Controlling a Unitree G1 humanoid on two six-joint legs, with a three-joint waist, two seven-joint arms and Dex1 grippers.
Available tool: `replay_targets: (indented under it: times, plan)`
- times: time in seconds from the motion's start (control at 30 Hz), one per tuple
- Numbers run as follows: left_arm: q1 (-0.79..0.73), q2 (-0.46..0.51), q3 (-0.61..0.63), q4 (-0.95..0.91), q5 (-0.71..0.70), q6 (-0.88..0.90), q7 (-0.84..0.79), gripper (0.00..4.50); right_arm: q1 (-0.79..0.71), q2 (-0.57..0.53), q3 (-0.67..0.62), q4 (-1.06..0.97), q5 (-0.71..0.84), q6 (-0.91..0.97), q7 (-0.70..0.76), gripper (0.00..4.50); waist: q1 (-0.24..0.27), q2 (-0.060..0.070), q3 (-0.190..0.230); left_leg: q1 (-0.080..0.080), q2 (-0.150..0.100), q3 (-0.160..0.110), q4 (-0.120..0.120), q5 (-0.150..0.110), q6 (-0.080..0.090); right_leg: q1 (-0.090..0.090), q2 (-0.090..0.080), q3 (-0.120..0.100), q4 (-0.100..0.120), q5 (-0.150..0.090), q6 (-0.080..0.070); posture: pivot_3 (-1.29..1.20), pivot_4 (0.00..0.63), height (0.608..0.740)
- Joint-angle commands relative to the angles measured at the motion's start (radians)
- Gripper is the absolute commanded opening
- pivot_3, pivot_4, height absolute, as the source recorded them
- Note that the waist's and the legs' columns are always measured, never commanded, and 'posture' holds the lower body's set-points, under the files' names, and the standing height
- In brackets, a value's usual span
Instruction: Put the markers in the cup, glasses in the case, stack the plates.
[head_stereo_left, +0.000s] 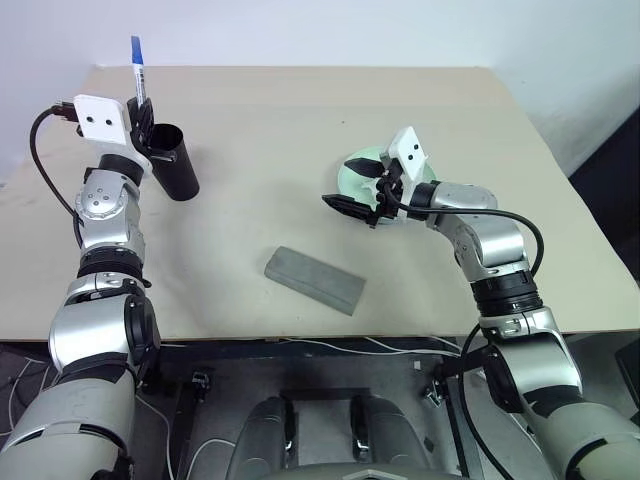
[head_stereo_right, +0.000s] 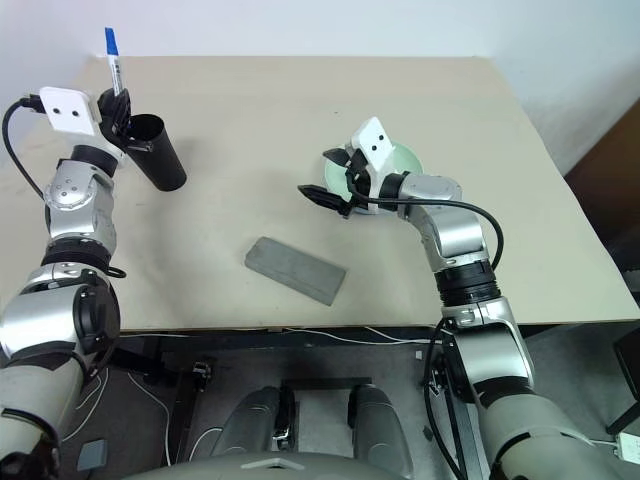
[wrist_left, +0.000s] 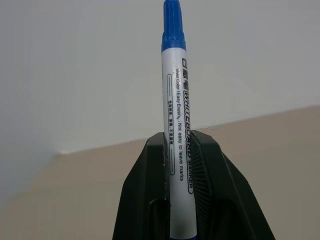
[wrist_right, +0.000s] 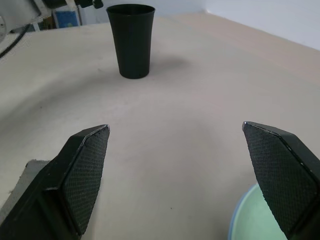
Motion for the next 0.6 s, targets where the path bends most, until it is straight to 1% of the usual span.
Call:
replay_targets:
  times: [0.03,0.47,0.53,0.6]
  plan:
    - [-0.026,0.028,0.004,0.019,0.004,-0.029,0.014,0.28,-0.017,-0.018,-0.009,-0.025,-0.001,-0.021,0.004,4.50,0.000,0.000,0.000,0.000,0.000,0.000,0.000,0.000,0.000,0.000,0.000,0.000,0.000,0.000,0.000,0.00,0.150,0.740]
    - [0.003,0.024,0.005,0.047,0.002,-0.030,0.030,0.28,-0.022,-0.032,-0.013,-0.026,-0.003,-0.022,0.011,4.50,0.000,0.000,0.000,0.000,0.000,0.000,0.001,0.000,0.000,0.000,0.000,0.000,0.001,0.000,0.000,0.00,0.150,0.740]
    - [0.002,0.024,0.006,0.049,0.001,-0.028,0.035,1.00,-0.021,-0.033,-0.013,-0.026,-0.003,-0.022,0.011,4.50,0.000,0.000,0.000,0.000,0.000,0.000,0.001,0.000,0.000,0.000,0.000,0.000,0.001,0.000,0.000,0.00,0.150,0.740]
    - [0.000,0.025,0.006,0.051,0.001,-0.028,0.039,1.52,-0.023,-0.033,-0.013,-0.024,-0.004,-0.023,0.011,4.50,0.000,0.000,0.000,0.000,0.000,0.000,0.001,0.000,0.000,0.000,0.000,0.000,0.001,0.000,0.000,0.00,0.150,0.740]
